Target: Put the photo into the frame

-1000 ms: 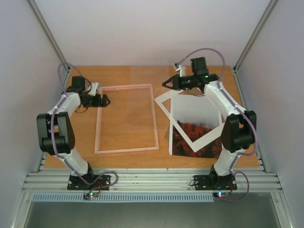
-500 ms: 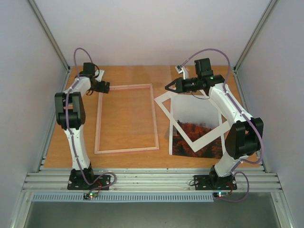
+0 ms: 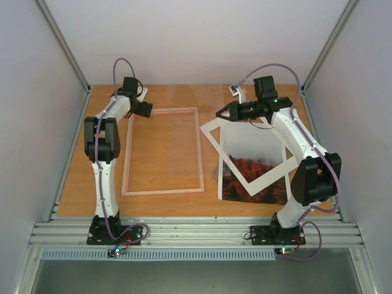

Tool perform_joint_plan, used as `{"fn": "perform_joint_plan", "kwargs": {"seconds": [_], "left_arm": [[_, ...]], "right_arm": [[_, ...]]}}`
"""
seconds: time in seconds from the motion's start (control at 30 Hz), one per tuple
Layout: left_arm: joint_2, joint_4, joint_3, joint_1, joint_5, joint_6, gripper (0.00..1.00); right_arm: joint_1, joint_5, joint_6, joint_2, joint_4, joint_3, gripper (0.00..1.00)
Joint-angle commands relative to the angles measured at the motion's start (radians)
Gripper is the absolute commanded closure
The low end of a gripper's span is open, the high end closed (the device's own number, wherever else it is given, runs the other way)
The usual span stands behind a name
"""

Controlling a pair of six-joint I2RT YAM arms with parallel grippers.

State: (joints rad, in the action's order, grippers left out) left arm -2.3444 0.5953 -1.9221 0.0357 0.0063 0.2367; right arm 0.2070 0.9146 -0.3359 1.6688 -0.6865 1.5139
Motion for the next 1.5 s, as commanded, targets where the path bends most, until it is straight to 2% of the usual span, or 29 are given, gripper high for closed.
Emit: {"fn": "perform_joint_plan", "kwargs": {"seconds": [0.0, 0.1, 0.23, 0.37, 0.47, 0.53, 0.63, 0.83, 0.9, 0.97, 1.13, 1.2, 1.33, 1.47], "left_arm": [[0.027, 0.009, 0.013, 0.005, 0.060, 0.010, 0.04], [0.130, 0.038, 0.076, -0.006, 0.262, -0.024, 0.05], [0.335, -0.003, 0.283, -0.070, 0.603, -0.154, 0.06], [0.498, -0.120, 0.512, -0.112, 0.837, -0.312, 0.05], [0.592, -0.281, 0.652, -0.134, 0.963, -0.435, 0.02], [0.641, -0.420, 0.726, -0.133, 1.016, -0.507, 0.01], [0.646, -0.642, 0.787, -0.116, 1.013, -0.676, 0.01], [0.610, -0.700, 0.757, -0.061, 1.006, -0.762, 0.04], [0.616, -0.688, 0.757, -0.057, 1.012, -0.785, 0.11], [0.629, -0.681, 0.760, -0.061, 1.045, -0.818, 0.27], [0.734, -0.549, 0.793, -0.076, 1.089, -0.823, 0.81], [0.777, -0.483, 0.813, -0.079, 1.087, -0.792, 0.97], [0.835, -0.353, 0.836, -0.091, 1.075, -0.743, 1.00], [0.842, -0.158, 0.830, -0.107, 0.999, -0.625, 1.00]], "right_arm": [[-0.006, 0.042, 0.011, -0.005, 0.029, 0.017, 0.99], [-0.004, 0.071, 0.062, -0.004, 0.082, 0.014, 0.99], [0.010, 0.124, 0.150, -0.005, 0.176, 0.030, 0.99], [0.019, 0.173, 0.228, -0.008, 0.242, 0.058, 0.99], [0.020, 0.205, 0.259, -0.019, 0.278, 0.062, 0.99], [0.022, 0.234, 0.286, -0.026, 0.305, 0.059, 0.99], [0.024, 0.278, 0.333, -0.038, 0.361, 0.043, 0.99], [0.028, 0.305, 0.385, -0.076, 0.361, 0.025, 0.99], [0.028, 0.303, 0.391, -0.082, 0.360, 0.006, 0.99], [0.028, 0.284, 0.384, -0.078, 0.347, -0.013, 0.99], [0.028, 0.204, 0.309, -0.052, 0.257, -0.049, 0.99], [0.028, 0.204, 0.318, -0.025, 0.266, -0.070, 0.99], [0.027, 0.177, 0.334, 0.028, 0.267, -0.103, 0.99], [0.029, 0.136, 0.334, 0.083, 0.265, -0.129, 0.99]]}}
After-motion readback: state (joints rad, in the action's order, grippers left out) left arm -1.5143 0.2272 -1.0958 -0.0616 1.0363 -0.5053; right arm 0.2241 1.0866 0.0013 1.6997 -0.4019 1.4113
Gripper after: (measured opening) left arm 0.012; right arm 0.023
